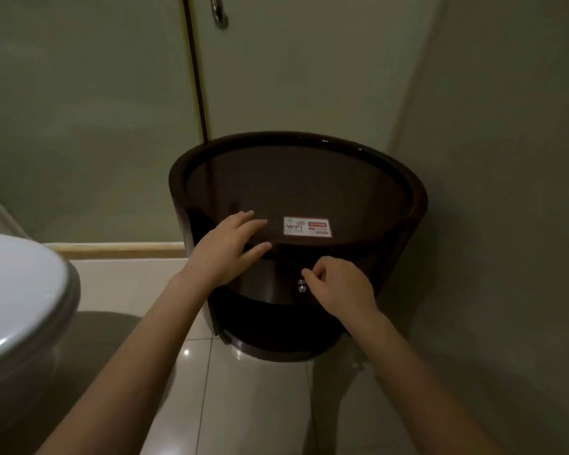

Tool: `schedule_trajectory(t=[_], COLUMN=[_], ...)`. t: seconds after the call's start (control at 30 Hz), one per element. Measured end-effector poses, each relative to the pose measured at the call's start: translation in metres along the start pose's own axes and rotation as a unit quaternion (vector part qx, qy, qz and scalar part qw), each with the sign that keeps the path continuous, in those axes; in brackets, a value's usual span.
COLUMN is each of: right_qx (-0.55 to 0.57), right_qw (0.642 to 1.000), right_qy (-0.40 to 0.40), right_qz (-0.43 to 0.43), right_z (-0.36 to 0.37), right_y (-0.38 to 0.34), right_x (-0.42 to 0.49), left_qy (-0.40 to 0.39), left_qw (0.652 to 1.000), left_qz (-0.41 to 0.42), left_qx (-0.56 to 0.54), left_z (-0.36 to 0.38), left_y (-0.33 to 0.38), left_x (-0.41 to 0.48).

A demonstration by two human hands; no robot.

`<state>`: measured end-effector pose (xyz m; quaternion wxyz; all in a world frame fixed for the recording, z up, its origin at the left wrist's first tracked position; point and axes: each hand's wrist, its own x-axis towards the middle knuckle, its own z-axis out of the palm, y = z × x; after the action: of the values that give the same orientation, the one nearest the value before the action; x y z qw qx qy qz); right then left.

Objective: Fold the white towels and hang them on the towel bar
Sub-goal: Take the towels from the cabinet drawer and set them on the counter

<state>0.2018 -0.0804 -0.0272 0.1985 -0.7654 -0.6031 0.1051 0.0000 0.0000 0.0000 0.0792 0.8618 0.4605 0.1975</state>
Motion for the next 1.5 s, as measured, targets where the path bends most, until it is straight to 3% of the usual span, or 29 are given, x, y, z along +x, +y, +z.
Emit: schedule_trajectory(t=[0.1,0.2,0.47,0.8,1.5], right_qx=[0.014,0.096,0.215,0.229,0.184], right_qw=[0.993,0.974,0.931,0.934,0.932], right_qy=[-0.084,-0.147,-0.192,-0.19,-0.271], right_qz=[0.087,0.147,0.223,0.198,0.153], right_z=[0.024,0.043,0.054,0.055,0.024], right_y=[0.006,0.004,-0.002,0.007,0.007], right_x=[0.004,0.01,0.022,0.004,-0.097], left_qy=[-0.008,0.0,0.025,0.033,0.027], left_qw=[1.0,1.0,0.999,0.999,0.999], left_qz=[0.005,0.007,0.019,0.011,0.003], left_qx=[0.009,0.012,0.034,0.04,0.024], left_z=[0.009,0.014,0.015,0.017,0.02], left_y=[-0.003,-0.004,-0.003,0.003,0.009], left_x=[0.0,-0.001,0.0,-0.001,-0.014])
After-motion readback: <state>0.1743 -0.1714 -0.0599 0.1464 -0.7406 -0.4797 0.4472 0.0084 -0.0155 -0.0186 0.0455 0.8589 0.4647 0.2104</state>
